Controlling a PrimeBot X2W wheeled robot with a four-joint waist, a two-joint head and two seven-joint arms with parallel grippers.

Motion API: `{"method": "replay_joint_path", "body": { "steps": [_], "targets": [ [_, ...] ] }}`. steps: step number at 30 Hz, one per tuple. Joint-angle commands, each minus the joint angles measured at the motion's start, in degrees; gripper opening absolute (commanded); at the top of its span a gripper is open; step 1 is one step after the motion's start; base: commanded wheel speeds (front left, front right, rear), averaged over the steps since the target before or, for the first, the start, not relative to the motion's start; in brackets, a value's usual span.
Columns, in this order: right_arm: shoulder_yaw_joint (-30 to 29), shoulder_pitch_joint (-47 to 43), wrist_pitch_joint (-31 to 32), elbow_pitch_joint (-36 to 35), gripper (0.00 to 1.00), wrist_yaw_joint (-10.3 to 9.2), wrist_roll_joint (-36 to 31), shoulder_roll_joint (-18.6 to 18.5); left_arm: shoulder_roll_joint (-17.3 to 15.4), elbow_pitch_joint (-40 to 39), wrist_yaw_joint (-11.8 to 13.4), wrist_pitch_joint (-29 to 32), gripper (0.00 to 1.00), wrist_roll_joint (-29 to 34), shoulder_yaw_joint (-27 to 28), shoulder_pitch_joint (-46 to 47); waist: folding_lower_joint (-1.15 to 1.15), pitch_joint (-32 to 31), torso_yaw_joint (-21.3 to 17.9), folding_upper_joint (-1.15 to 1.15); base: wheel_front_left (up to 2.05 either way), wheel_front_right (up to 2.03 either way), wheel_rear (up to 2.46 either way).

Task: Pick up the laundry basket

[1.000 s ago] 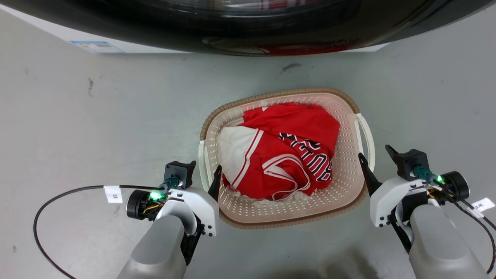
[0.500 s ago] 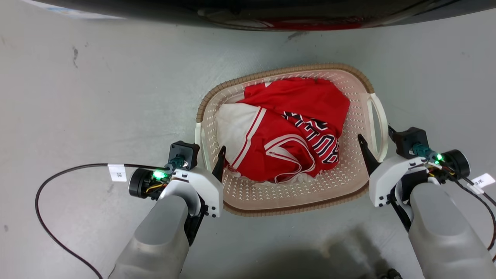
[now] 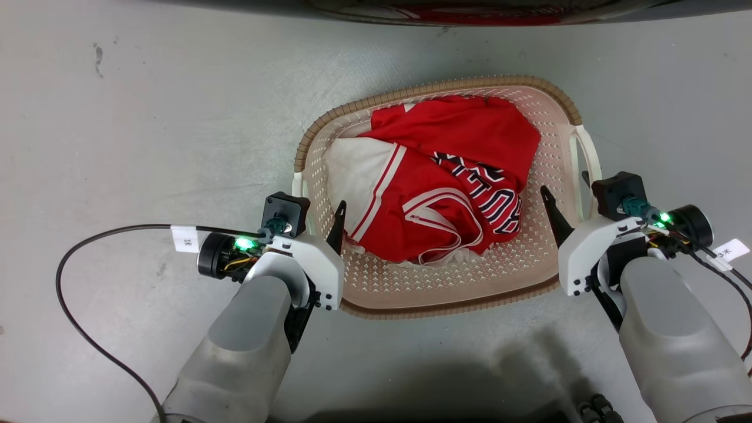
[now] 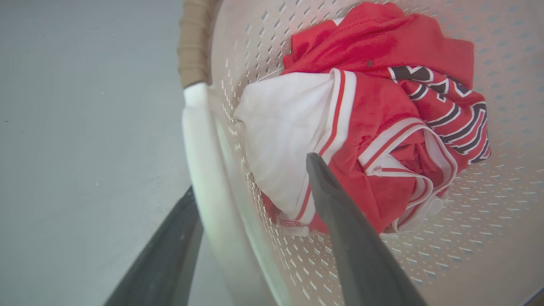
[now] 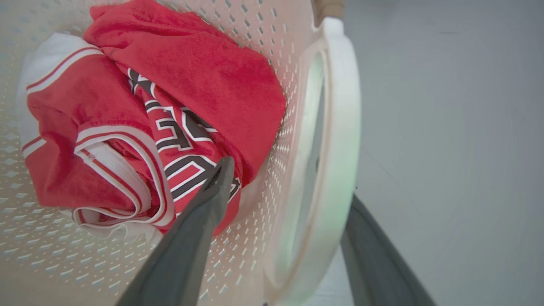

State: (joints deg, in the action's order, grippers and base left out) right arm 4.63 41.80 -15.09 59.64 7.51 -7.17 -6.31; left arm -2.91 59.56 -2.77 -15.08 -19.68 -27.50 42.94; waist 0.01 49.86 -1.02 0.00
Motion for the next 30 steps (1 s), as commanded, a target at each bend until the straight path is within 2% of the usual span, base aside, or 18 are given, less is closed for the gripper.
{"method": "replay_joint_path", "body": {
  "steps": [1, 3, 4, 5, 6, 7, 17, 24, 30],
  "targets": [
    [0.1, 1.1, -0.1, 0.4, 1.0, -0.04, -0.4, 0.1, 0.0, 0.2, 0.2, -0.1, 1.0, -0.3, -0.5, 1.0, -0.01, 0.2, 0.0, 0.0, 0.0, 0.0, 0.0],
    [0.3, 1.3, -0.1, 1.3, 1.0, -0.04, -0.4, 0.2, 0.0, 0.4, 0.7, -0.1, 1.0, -0.3, -1.2, 1.4, -0.01, 0.4, 0.1, 0.0, 0.0, 0.0, 0.0],
    [0.4, 1.6, -0.1, 1.1, 0.59, -0.04, -0.4, 0.3, 0.0, 0.5, 0.4, -0.1, 1.0, -0.6, -1.5, 1.5, -0.01, 0.5, 0.1, 0.0, 0.0, 0.0, 0.0],
    [0.3, 1.8, -0.1, 0.9, 0.0, -0.04, -0.4, 0.2, 0.1, 0.6, 0.3, -0.1, 0.47, -0.6, -1.9, 1.6, -0.01, 0.6, 0.1, 0.0, 0.0, 0.0, 0.0],
    [0.4, 1.8, -0.1, 1.2, 0.0, -0.04, -0.5, 0.2, 0.1, 0.7, 0.4, -0.1, 0.19, -0.6, -2.3, 1.9, -0.01, 0.6, 0.1, 0.0, 0.0, 0.0, 0.0],
    [0.5, 1.9, -0.1, 1.5, 0.0, -0.03, -0.5, 0.3, 0.1, 0.8, 0.4, -0.1, 0.0, -0.8, -2.6, 2.0, -0.01, 0.6, 0.1, 0.0, 0.0, 0.0, 0.0],
    [1.3, 0.7, -0.1, 3.9, 0.0, -0.02, -1.0, 1.2, 0.6, 2.1, -0.7, -0.2, 0.0, -3.4, -5.7, 0.6, -0.01, -3.3, 0.2, 0.0, 0.0, 0.0, 0.0],
    [2.5, -1.4, -0.1, 7.4, 0.0, -0.01, -0.8, 1.6, 0.6, 5.0, -1.8, -0.1, 0.0, -8.2, -9.3, -1.2, -0.01, -10.5, 0.8, 0.0, 0.0, 0.0, 0.0],
    [4.5, -3.1, -0.2, 11.1, 0.0, -0.02, -0.2, 2.0, 0.6, 7.7, -3.0, 4.1, 0.0, -13.0, -12.6, -2.9, -0.01, -18.1, 1.4, 0.0, 0.0, 0.0, 0.0]
  ]
}}
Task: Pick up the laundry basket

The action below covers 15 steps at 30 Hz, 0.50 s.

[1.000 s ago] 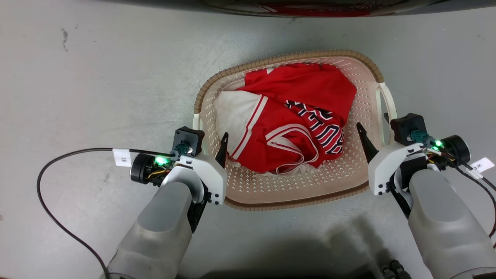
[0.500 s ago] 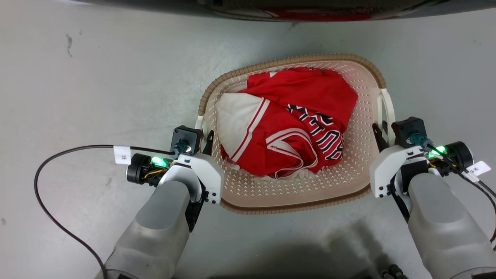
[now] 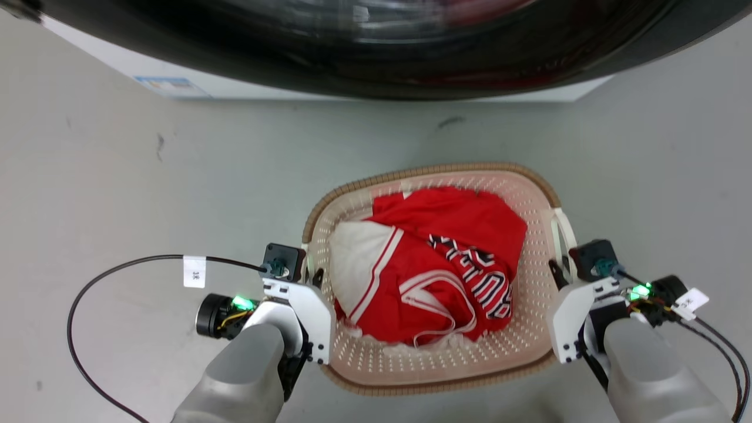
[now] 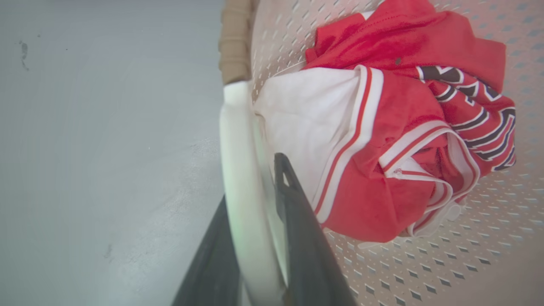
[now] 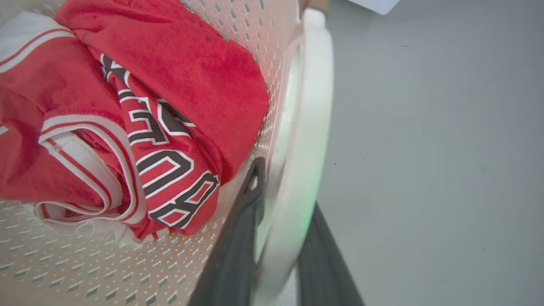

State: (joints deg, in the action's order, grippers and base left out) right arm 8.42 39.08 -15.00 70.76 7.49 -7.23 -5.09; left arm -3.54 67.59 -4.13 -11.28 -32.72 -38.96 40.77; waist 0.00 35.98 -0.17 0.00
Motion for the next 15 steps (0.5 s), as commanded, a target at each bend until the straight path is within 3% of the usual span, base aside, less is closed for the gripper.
{"method": "replay_joint_path", "body": {
  "steps": [1, 15],
  "targets": [
    [1.0, -0.6, -0.3, 0.6, 0.0, 0.0, 0.1, 0.9, 1.2, -0.1, -1.7, 1.0, 0.0, -0.6, -1.5, -0.9, 0.0, -5.3, 0.6, 0.0, 0.0, 0.0, 0.0],
    [9.0, -7.4, 6.9, 3.0, 0.0, 0.02, 6.8, 2.4, 1.2, 3.8, -3.1, 10.6, 0.0, -7.3, -5.4, -5.3, 0.0, -20.9, 1.6, 0.0, 0.0, 0.0, 0.0]
  ]
}}
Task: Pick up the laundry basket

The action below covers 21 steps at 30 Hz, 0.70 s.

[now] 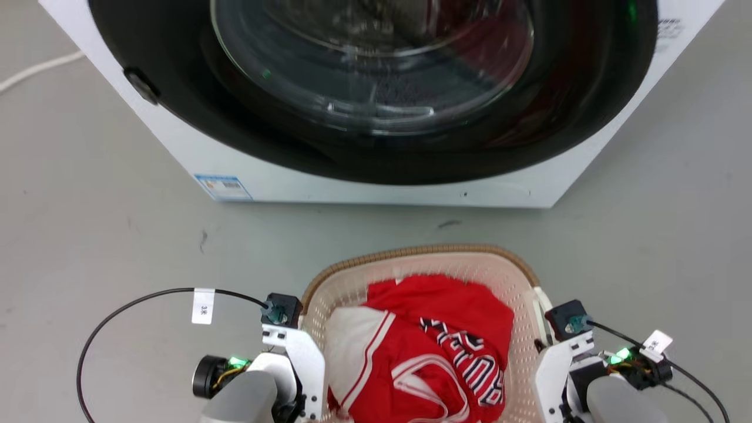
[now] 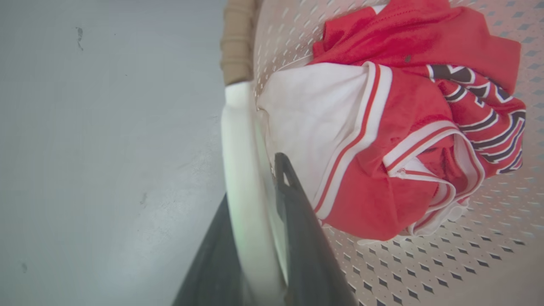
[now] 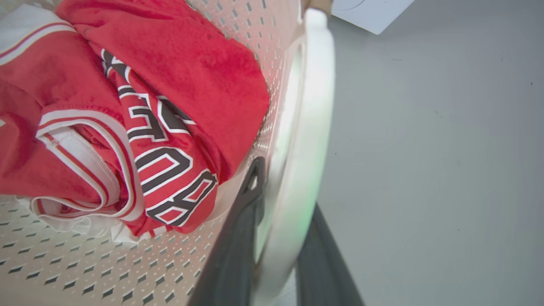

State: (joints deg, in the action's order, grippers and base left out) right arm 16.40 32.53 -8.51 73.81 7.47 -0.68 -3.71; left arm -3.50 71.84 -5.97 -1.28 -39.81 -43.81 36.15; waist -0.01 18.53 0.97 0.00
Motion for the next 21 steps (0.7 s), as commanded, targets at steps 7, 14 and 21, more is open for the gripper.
{"method": "replay_joint_path", "body": {
  "steps": [7, 14, 21],
  "targets": [
    [7.2, -3.7, 5.7, -0.1, 0.0, 0.09, 7.1, 1.2, 1.1, 0.4, -1.8, 6.5, 0.0, -2.9, -1.8, -2.7, 0.01, -10.5, 0.6, 0.0, 0.0, 0.0, 0.0],
    [12.9, -5.8, 9.2, -0.2, 0.0, 0.1, 13.2, 1.3, 1.1, 0.9, -2.0, 10.6, 0.0, -4.2, -3.2, -4.3, 0.01, -15.8, 0.7, 0.0, 0.0, 0.0, 0.0],
    [18.0, -6.7, 12.3, -1.8, 0.0, 0.16, 18.3, 1.1, 0.9, 0.6, -2.0, 13.7, 0.0, -4.8, -5.1, -4.8, 0.01, -18.3, 0.6, 0.0, 0.0, 0.0, 0.0]
  ]
}}
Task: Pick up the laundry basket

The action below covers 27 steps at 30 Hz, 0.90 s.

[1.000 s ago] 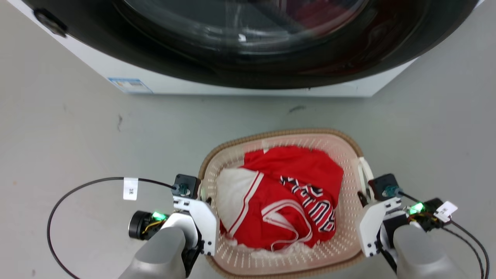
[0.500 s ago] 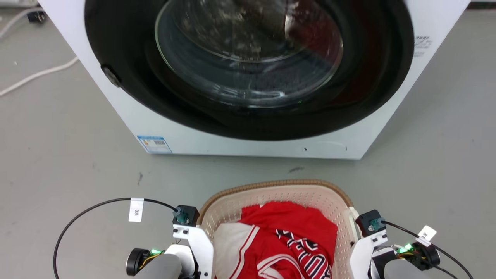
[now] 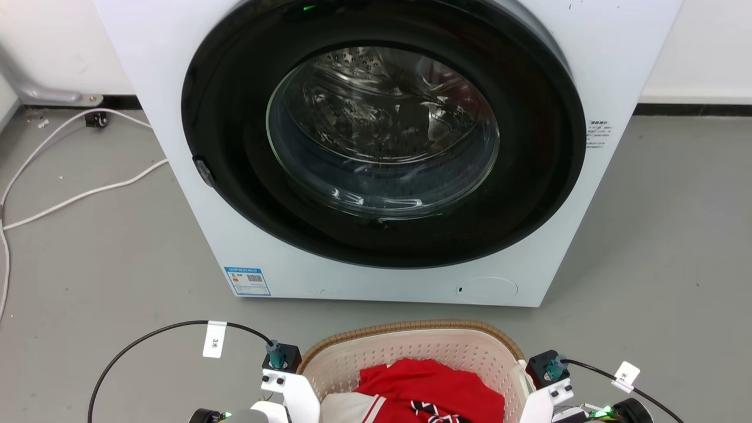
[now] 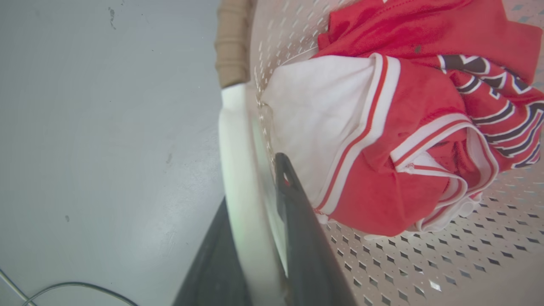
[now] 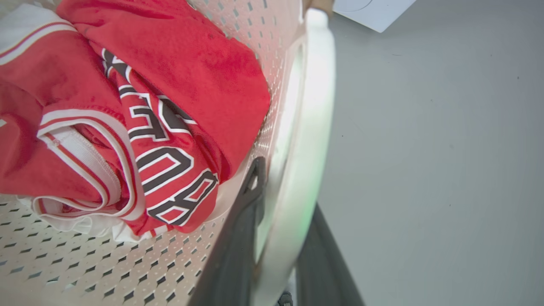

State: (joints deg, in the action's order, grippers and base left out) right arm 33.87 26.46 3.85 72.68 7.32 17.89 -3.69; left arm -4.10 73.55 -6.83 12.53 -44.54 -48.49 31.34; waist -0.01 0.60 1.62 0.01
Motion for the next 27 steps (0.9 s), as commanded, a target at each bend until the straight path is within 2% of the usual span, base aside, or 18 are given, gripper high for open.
{"method": "replay_joint_path", "body": {
  "steps": [1, 13, 27],
  "targets": [
    [1.3, -0.8, 0.5, -1.0, 0.0, 0.3, 0.7, 0.9, 1.4, -1.3, -1.1, 0.4, 0.0, 0.0, -0.7, -0.1, 0.01, -0.7, 0.0, -0.01, 0.0, 0.0, 0.0],
    [10.0, -1.2, 4.1, -3.7, 0.0, 0.3, 10.3, -1.9, 0.2, -2.8, -1.1, 3.2, 0.0, -2.8, -3.3, -1.1, 0.01, -3.2, -0.8, -0.01, 0.0, 0.0, 0.0],
    [17.5, -0.8, 5.8, -4.3, 0.0, 0.3, 18.2, -3.4, -0.3, -3.3, -1.1, 5.1, 0.0, -5.9, -6.0, -1.8, 0.01, -4.4, -1.2, -0.01, 0.0, 0.0, 0.0]
  ]
}}
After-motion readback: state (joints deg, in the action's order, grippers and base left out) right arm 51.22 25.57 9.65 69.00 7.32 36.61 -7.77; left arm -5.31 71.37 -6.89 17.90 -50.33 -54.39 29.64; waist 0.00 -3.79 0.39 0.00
